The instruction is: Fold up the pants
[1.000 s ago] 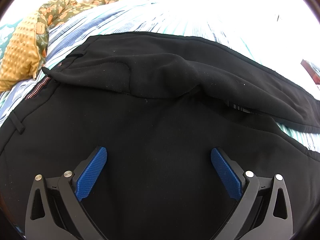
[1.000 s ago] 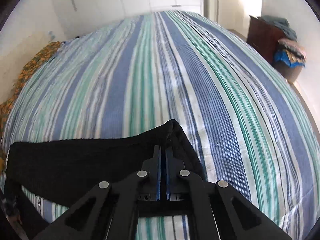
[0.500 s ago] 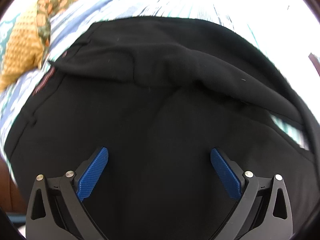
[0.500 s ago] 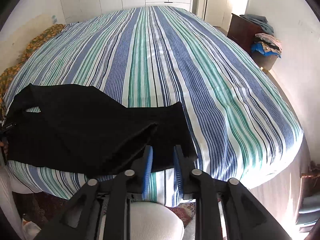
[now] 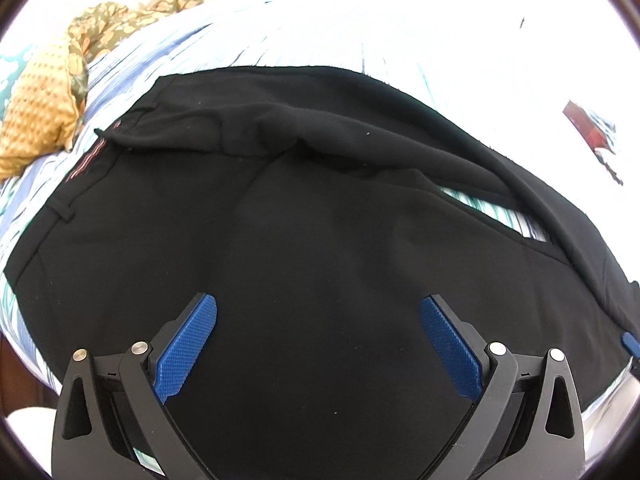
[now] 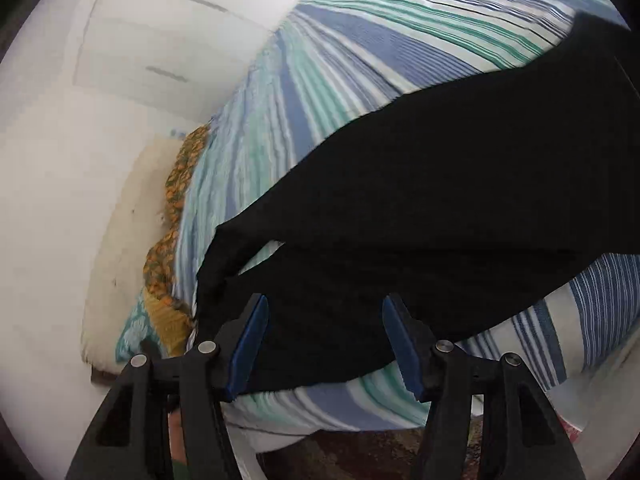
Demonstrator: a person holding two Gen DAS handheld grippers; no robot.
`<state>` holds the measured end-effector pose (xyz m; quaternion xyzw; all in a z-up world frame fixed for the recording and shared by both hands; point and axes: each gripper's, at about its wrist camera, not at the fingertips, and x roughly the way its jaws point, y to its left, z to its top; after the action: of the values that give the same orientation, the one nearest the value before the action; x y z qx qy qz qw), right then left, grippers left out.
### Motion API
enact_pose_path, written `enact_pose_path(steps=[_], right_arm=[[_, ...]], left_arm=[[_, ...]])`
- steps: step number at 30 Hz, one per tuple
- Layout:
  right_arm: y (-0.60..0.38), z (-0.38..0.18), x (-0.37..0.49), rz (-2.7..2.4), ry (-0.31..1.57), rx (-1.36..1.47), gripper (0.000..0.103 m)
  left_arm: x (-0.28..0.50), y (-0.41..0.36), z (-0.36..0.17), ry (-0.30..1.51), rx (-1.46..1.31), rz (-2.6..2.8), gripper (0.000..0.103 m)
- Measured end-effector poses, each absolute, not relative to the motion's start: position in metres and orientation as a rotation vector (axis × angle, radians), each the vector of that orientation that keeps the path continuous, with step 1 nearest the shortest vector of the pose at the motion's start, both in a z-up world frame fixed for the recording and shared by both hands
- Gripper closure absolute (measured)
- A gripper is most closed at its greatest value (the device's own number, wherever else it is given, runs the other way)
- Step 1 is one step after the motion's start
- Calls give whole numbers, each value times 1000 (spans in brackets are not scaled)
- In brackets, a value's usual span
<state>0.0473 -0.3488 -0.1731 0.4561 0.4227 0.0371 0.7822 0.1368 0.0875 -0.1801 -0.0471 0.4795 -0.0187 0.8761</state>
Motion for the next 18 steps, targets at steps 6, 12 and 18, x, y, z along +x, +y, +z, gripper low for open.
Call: enact_pose_path(steps=[6, 12, 18], right_arm=[[-390, -197, 32, -256, 754, 1179, 45], [-401, -176, 49, -304, 709, 1038, 98], [-388, -74, 39, -29, 618, 725, 98]], left_arm=[[146, 87, -187, 1015, -85, -21, 1], [151, 94, -163, 1058, -258, -148, 1], [266, 132, -115, 995, -521, -259, 1]])
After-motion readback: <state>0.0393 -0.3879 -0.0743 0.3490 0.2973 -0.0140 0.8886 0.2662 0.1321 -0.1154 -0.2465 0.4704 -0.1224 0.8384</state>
